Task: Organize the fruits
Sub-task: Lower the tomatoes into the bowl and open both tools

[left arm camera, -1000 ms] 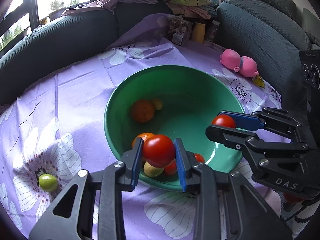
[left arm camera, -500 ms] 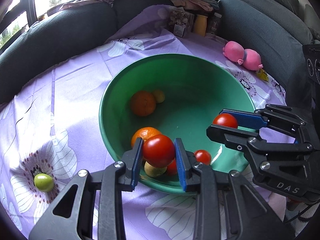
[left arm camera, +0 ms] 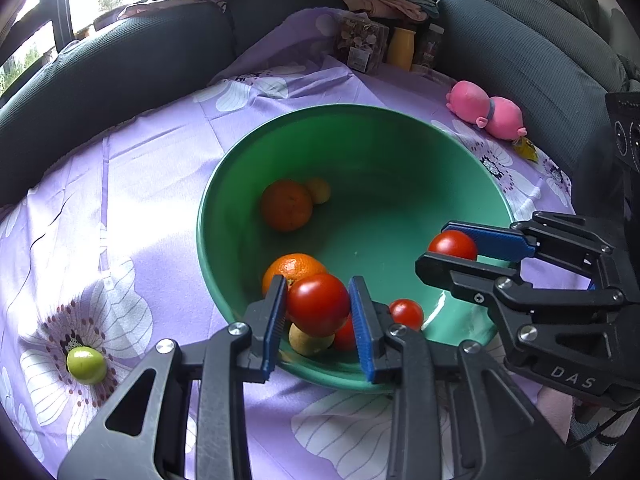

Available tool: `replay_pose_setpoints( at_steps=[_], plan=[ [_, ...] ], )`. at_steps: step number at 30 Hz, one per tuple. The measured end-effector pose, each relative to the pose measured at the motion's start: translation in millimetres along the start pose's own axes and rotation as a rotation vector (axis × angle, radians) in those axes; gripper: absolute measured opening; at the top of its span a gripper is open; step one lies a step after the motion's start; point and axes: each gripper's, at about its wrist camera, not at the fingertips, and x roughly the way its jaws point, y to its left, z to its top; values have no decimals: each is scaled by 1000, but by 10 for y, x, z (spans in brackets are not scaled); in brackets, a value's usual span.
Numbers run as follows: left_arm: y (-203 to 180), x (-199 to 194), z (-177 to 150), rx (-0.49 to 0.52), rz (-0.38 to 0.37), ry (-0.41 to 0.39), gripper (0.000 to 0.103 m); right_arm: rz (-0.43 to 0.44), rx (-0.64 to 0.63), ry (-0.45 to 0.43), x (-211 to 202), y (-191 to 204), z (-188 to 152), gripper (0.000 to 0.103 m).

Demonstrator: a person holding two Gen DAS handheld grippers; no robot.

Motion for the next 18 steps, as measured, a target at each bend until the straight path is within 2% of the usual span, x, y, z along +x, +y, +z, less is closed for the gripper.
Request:
replay_pose_setpoints(
  at_steps=[4, 8, 14, 18],
  plan=[
    [6, -4, -4, -4, -3, -1, 31, 1, -1, 3, -6, 12, -3, 30],
    [1, -18, -13, -3, -5, -4, 34, -3, -1, 3, -20, 19, -3, 30],
    [-34, -77, -28, -3, -12, -19, 48, -22, 1, 2, -59, 27, 5, 31],
    [-13, -179, -37, -17, -12, -47, 61, -26, 14, -8, -109, 6, 10, 31]
  ],
)
